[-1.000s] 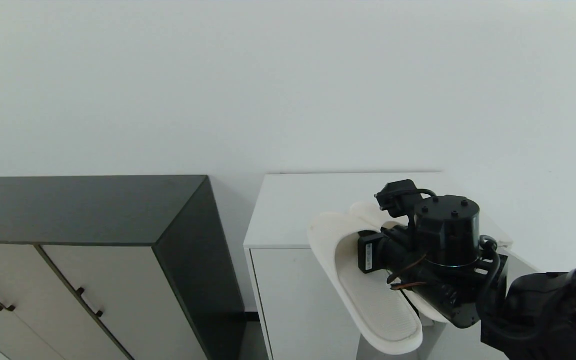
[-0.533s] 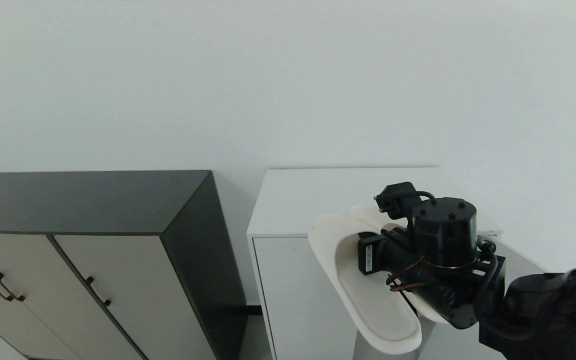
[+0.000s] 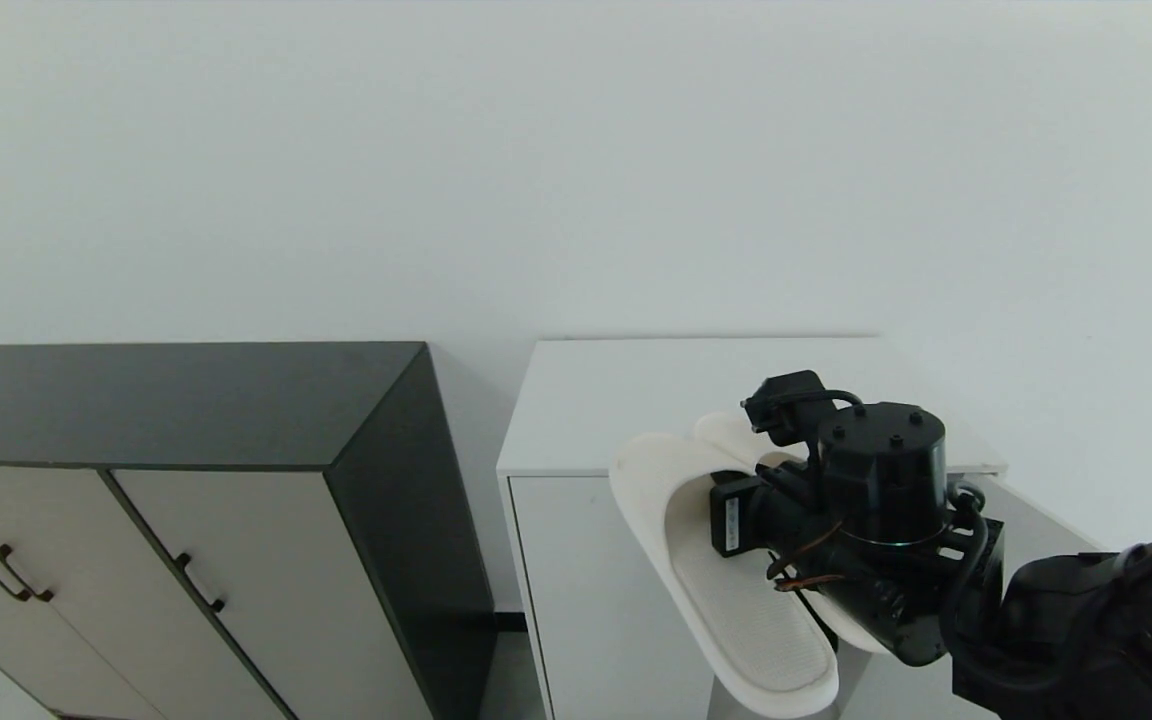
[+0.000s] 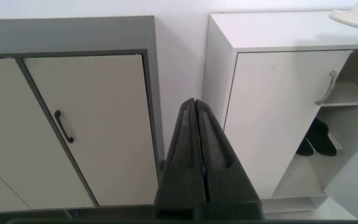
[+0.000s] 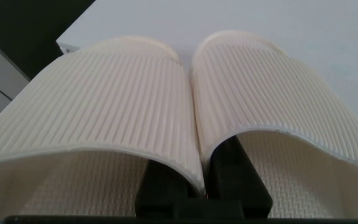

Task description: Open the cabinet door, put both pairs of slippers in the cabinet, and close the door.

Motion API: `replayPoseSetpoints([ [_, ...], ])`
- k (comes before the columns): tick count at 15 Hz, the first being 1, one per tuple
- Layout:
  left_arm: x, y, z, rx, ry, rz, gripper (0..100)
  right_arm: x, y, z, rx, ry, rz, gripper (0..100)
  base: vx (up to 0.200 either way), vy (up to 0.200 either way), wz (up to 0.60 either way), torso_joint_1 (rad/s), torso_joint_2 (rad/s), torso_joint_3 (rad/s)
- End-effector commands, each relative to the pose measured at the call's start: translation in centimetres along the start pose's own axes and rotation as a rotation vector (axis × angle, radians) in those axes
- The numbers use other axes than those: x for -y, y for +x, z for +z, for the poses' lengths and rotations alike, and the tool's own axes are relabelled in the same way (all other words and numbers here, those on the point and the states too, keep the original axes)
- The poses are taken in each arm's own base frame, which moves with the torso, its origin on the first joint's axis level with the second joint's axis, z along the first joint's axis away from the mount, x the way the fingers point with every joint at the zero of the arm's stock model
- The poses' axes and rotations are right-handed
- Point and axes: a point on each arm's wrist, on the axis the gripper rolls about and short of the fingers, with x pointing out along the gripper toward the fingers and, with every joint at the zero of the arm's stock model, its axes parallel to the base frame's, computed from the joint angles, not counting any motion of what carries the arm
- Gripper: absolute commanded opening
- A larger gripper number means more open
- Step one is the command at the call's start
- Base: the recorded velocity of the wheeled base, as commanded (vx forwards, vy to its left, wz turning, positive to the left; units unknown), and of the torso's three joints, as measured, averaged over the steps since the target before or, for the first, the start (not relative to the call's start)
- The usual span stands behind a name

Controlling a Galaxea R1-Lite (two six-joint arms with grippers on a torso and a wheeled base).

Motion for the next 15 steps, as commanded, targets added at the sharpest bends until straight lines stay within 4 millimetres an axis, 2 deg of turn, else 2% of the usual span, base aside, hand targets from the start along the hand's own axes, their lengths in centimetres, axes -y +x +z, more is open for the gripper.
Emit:
replayPoseSetpoints([
  [1, 0.0, 0.0, -0.01, -0.001, -0.001, 0.0, 0, -0.12, 0.28, -0.46, -0.014, -0.006, 0.0, 0, 0.0, -0.2, 0.0, -0.007, 0.0, 0.007],
  [14, 0.0, 0.0, -0.01, -0.001, -0.001, 0.0, 0, -0.3, 0.14, -0.65, -0.02, -0.01, 0.006, 0, 0.0, -0.2, 0.0, 0.004, 0.0, 0.003],
  [15, 0.0, 0.0, -0.01, -0.001, -0.001, 0.0, 0, -0.28, 0.11, -0.74, -0.023, -0.013, 0.006, 0, 0.0, 0.0, 0.0, 0.0, 0.0, 0.0],
])
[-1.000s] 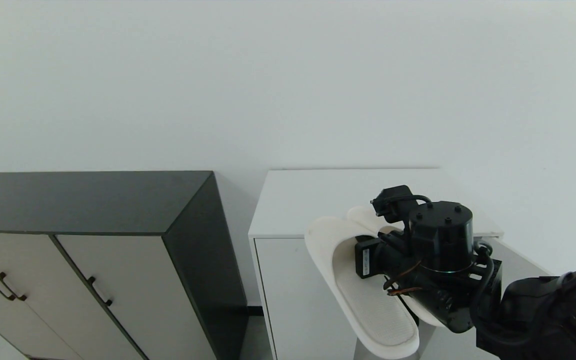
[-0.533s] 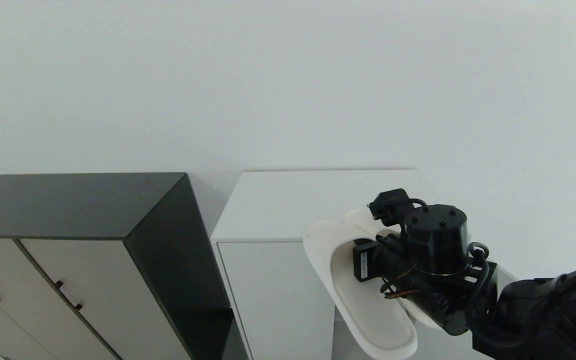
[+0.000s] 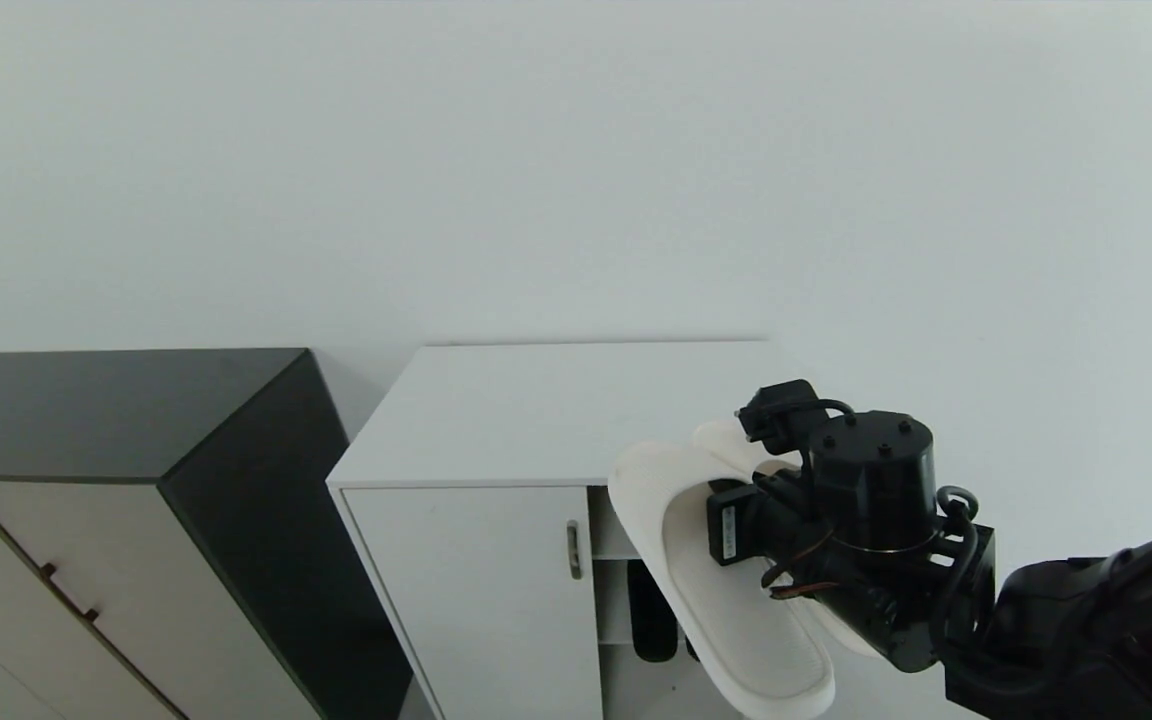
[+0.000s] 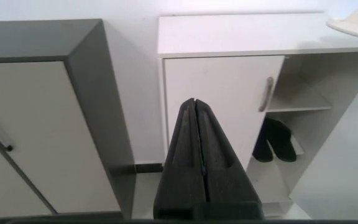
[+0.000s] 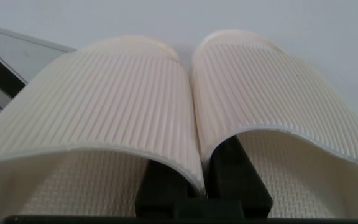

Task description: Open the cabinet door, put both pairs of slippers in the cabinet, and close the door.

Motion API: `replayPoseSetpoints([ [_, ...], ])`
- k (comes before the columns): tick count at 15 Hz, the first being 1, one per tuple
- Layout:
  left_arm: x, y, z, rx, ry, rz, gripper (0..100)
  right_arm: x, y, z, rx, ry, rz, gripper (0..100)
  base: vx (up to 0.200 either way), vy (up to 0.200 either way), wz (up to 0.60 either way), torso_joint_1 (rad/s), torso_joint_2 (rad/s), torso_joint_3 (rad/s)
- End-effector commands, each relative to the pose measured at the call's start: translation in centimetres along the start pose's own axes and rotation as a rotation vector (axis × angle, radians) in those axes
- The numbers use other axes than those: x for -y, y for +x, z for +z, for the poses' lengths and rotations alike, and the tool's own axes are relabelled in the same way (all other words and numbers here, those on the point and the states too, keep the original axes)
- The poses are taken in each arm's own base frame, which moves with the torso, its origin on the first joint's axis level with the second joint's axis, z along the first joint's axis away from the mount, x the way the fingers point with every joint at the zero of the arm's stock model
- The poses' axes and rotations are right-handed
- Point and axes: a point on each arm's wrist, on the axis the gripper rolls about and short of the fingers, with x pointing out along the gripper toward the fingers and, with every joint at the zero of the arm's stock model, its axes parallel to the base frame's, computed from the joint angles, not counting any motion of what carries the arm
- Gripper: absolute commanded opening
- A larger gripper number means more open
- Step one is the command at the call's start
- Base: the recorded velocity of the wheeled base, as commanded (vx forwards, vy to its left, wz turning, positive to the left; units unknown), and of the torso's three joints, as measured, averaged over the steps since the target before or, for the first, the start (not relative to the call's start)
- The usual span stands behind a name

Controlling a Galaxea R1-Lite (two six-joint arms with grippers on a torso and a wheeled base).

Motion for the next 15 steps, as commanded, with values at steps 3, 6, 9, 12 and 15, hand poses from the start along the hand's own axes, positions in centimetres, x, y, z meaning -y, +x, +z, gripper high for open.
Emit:
replayPoseSetpoints([
  [3, 0.0, 0.0, 0.0, 0.0, 0.0, 0.0, 0, 0.1, -0.7, -0.1, -0.009, -0.005, 0.022, 0, 0.0, 0.0, 0.0, 0.0, 0.0, 0.0],
  [6, 0.0, 0.0, 0.0, 0.0, 0.0, 0.0, 0, -0.1, -1.0, -0.1, -0.009, -0.008, 0.034, 0, 0.0, 0.0, 0.0, 0.0, 0.0, 0.0],
  [9, 0.0, 0.0, 0.0, 0.0, 0.0, 0.0, 0, -0.7, -1.2, -0.3, -0.011, -0.025, 0.048, 0, 0.0, 0.0, 0.0, 0.0, 0.0, 0.0],
  [12, 0.0, 0.0, 0.0, 0.0, 0.0, 0.0, 0, -1.3, -2.2, -0.4, -0.015, -0.036, 0.082, 0, 0.0, 0.0, 0.0, 0.0, 0.0, 0.0],
  [15, 0.0, 0.0, 0.0, 0.0, 0.0, 0.0, 0, -1.6, -2.4, -0.8, -0.022, -0.044, 0.09, 0, 0.0, 0.0, 0.0, 0.0, 0.0, 0.0],
])
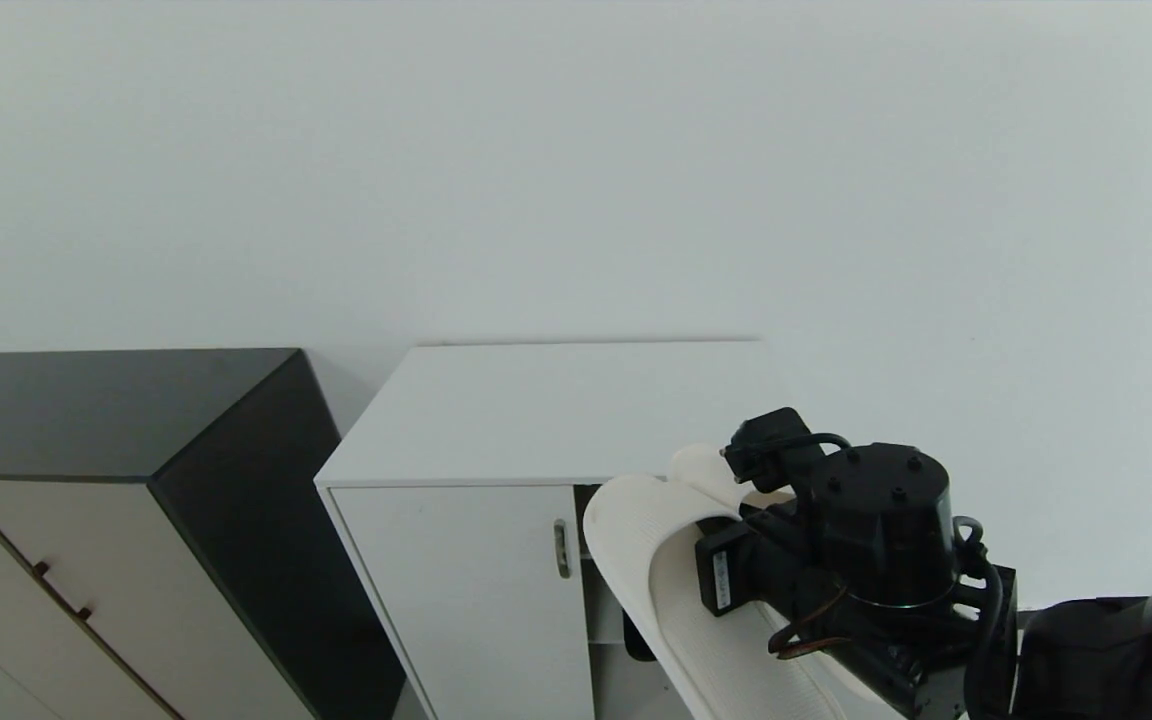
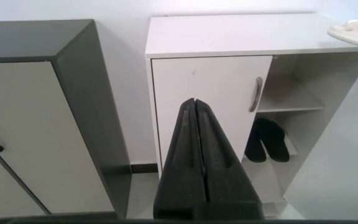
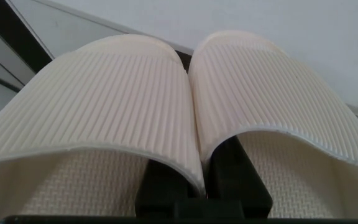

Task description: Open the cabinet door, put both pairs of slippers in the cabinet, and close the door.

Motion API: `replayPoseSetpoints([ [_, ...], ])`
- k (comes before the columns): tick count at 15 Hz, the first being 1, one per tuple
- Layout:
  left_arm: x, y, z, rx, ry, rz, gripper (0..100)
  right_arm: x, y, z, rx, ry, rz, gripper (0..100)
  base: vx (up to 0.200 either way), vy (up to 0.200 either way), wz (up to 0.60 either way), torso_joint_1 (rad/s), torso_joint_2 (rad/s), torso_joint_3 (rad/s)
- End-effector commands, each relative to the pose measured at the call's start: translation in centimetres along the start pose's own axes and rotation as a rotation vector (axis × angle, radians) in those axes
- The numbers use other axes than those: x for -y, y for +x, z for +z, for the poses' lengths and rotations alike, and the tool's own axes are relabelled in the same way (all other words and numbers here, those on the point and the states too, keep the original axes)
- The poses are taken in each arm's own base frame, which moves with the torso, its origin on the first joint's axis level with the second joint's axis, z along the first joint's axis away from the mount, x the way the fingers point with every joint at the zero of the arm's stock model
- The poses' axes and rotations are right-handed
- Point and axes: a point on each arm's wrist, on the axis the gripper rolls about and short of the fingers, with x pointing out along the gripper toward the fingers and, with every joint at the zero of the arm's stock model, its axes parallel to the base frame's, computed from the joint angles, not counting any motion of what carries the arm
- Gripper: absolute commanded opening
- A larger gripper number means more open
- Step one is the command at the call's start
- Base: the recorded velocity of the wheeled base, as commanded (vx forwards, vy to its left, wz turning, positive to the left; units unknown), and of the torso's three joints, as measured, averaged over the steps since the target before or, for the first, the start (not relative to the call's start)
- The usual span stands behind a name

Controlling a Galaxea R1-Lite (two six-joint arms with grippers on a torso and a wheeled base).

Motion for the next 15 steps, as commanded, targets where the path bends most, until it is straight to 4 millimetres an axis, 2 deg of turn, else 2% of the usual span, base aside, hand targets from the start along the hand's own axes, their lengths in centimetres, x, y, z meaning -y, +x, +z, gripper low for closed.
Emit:
replayPoseSetpoints([
  [1, 0.0, 0.0, 0.0, 0.0, 0.0, 0.0, 0, -0.1, -0.1, -0.07, -0.001, 0.0, 0.004, 0, 0.0, 0.0, 0.0, 0.0, 0.0, 0.0],
  [7, 0.0, 0.0, 0.0, 0.0, 0.0, 0.0, 0, -0.1, 0.11, -0.32, -0.009, -0.005, 0.0, 0, 0.0, 0.0, 0.0, -0.155, 0.35, 0.198],
  [15, 0.0, 0.0, 0.0, 0.0, 0.0, 0.0, 0, -0.14, 0.43, -0.72, -0.022, -0.01, -0.003, 0, 0.0, 0.0, 0.0, -0.226, 0.54, 0.311],
])
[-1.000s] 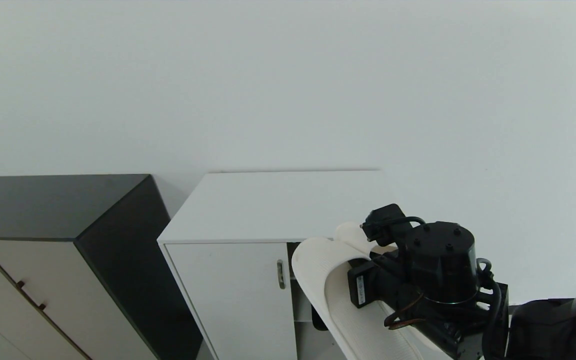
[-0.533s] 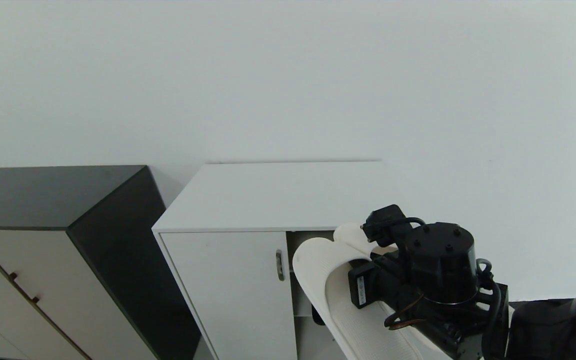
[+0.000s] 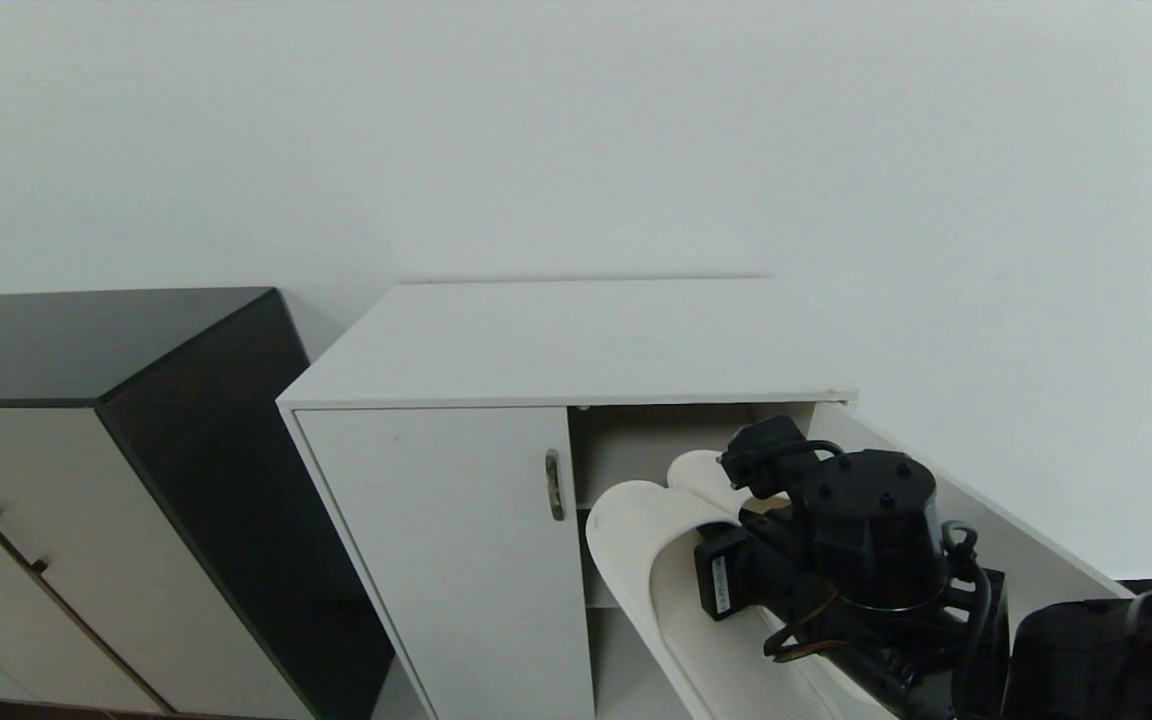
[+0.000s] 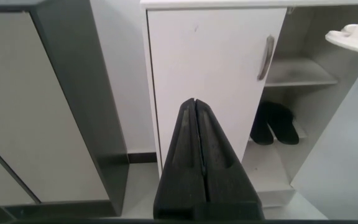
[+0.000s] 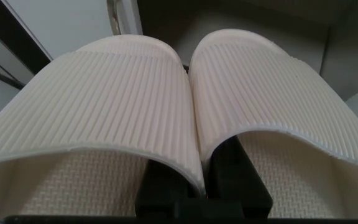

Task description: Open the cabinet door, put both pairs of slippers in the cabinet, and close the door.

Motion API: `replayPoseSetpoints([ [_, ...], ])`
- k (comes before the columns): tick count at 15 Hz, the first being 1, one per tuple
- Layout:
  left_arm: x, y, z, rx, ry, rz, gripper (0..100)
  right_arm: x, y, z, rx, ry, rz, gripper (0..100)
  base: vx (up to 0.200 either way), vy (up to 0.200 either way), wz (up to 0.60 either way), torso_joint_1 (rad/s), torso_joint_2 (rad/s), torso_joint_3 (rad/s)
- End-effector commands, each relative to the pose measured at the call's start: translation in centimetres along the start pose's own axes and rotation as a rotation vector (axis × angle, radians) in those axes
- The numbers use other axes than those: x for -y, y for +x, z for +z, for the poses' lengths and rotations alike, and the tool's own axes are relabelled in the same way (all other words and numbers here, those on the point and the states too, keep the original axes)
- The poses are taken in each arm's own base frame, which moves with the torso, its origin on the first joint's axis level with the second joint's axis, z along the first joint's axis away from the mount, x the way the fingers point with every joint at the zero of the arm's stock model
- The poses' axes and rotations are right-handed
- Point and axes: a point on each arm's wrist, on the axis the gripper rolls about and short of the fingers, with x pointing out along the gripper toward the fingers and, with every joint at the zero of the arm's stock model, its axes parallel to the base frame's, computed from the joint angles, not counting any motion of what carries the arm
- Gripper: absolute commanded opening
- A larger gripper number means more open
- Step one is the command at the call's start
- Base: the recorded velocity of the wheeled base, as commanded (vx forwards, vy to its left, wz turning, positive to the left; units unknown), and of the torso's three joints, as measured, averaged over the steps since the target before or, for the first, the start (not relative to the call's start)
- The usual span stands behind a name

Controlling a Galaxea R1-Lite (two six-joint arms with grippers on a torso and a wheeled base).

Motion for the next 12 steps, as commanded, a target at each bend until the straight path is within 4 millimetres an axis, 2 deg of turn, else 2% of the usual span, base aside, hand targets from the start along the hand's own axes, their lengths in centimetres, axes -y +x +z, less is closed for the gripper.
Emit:
replayPoseSetpoints([
  [1, 0.0, 0.0, 0.0, 0.0, 0.0, 0.0, 0, -0.01, 0.18, -0.21, -0.006, -0.002, -0.002, 0, 0.0, 0.0, 0.0, -0.212, 0.52, 0.315],
  [12, 0.0, 0.0, 0.0, 0.0, 0.0, 0.0, 0, -0.03, 0.28, -0.33, -0.01, -0.004, -0.004, 0, 0.0, 0.0, 0.0, -0.168, 0.49, 0.322],
])
